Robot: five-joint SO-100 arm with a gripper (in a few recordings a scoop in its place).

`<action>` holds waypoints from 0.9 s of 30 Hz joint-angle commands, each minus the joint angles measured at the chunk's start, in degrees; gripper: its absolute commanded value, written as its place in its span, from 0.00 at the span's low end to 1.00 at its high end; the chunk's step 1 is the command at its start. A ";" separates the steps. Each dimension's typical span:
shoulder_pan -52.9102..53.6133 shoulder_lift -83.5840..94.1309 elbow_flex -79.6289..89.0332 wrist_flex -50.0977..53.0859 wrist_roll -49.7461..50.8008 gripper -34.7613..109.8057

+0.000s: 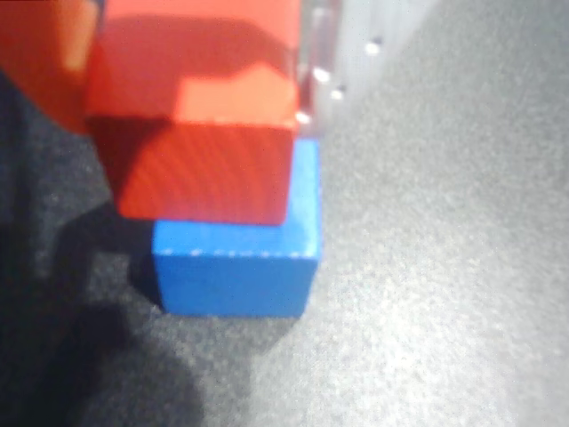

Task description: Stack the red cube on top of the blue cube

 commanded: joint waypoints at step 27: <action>-1.58 2.37 1.76 -3.25 -3.16 0.24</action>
